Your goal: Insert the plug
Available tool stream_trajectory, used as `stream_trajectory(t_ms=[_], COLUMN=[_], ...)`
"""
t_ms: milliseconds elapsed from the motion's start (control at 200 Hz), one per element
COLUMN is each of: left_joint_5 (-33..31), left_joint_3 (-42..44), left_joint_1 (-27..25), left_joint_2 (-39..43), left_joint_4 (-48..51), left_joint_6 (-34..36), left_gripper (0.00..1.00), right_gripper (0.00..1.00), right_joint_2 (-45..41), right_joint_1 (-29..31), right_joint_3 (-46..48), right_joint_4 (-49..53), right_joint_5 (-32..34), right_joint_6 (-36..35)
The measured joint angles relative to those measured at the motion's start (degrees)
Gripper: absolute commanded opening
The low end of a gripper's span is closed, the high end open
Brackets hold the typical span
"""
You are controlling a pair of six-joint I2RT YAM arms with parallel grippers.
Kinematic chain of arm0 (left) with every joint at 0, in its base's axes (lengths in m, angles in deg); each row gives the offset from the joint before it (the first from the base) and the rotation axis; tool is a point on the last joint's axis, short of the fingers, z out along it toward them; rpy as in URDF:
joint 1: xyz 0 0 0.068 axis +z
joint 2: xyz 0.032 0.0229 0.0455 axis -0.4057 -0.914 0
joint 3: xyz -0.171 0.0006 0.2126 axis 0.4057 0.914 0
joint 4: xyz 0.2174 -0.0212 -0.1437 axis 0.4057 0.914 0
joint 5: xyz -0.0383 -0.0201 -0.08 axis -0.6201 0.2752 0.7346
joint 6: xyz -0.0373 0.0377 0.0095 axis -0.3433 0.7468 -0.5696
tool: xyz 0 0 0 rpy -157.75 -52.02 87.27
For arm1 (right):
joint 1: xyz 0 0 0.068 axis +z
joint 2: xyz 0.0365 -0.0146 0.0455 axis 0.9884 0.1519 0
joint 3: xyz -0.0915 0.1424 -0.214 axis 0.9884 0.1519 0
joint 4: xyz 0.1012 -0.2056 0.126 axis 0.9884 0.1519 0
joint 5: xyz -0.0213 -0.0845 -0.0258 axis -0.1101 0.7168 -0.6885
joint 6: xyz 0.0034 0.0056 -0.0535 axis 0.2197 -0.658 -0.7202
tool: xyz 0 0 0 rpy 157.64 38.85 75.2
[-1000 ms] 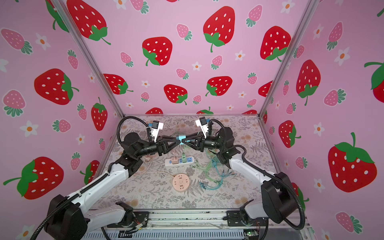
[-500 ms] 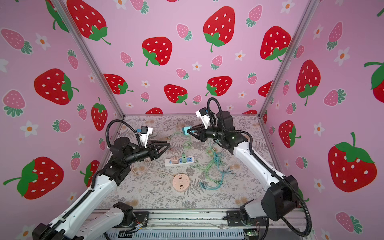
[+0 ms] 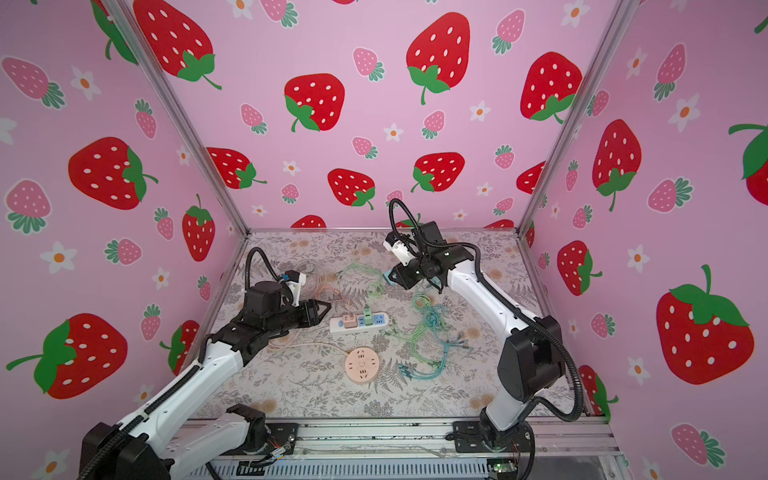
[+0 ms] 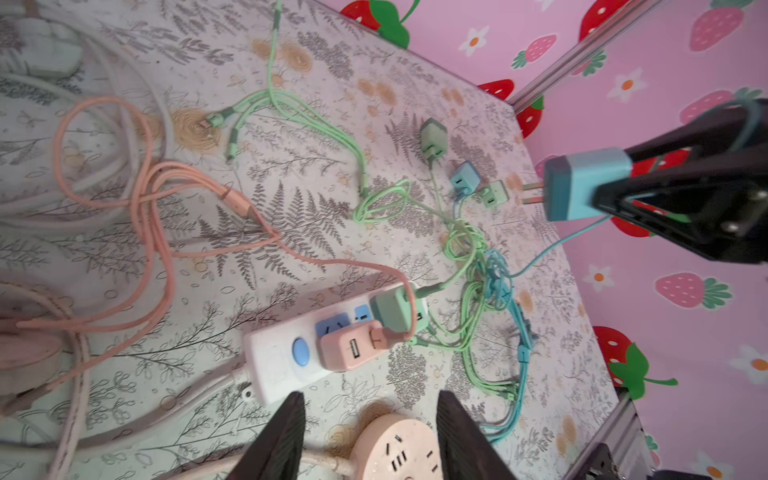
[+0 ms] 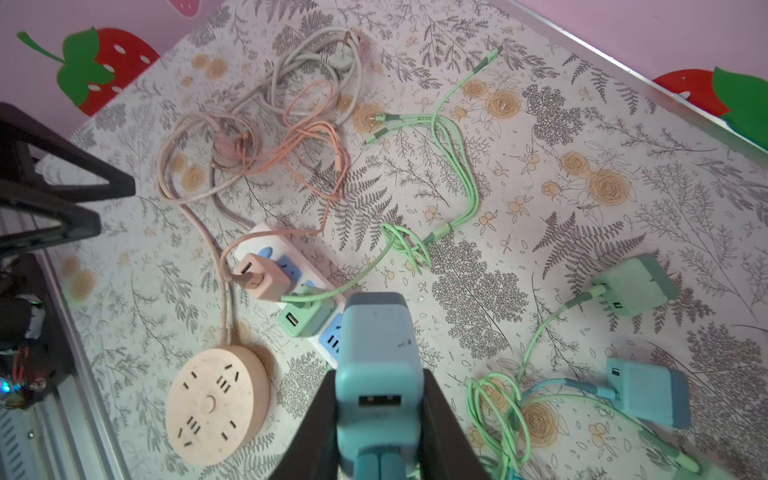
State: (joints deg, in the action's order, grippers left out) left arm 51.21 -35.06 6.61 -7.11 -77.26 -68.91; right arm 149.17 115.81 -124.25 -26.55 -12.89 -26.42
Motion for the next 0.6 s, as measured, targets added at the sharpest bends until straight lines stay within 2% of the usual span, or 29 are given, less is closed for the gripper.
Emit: stream_trajectory(t_ms=[200,285,600], left_joint_5=[-1.33,-1.25,-0.28], left_joint_3=[-0.13,-0.2,-1.77], left_joint_1=[0.09,0.13,0.24], left_joint_2=[-6.84,-9.33,-17.38], left_joint_4=[2.36,2.49,2.45], left_joint_6=[-0.35,-1.31,-3.98], left_gripper=[0.5,0.49,0.41], right_gripper=[0.1,0.14,0.14], right_joint_2=[0.22,0.61,4.37], right_joint_1=[2.12,2.27,4.57], right_joint_3=[1.77,1.81,1.99], right_joint_4=[2.64,2.95,3.3], right_joint_5=[2.71,2.56,-0.17], right_joint_6=[-11.04,-15.28,-29.0])
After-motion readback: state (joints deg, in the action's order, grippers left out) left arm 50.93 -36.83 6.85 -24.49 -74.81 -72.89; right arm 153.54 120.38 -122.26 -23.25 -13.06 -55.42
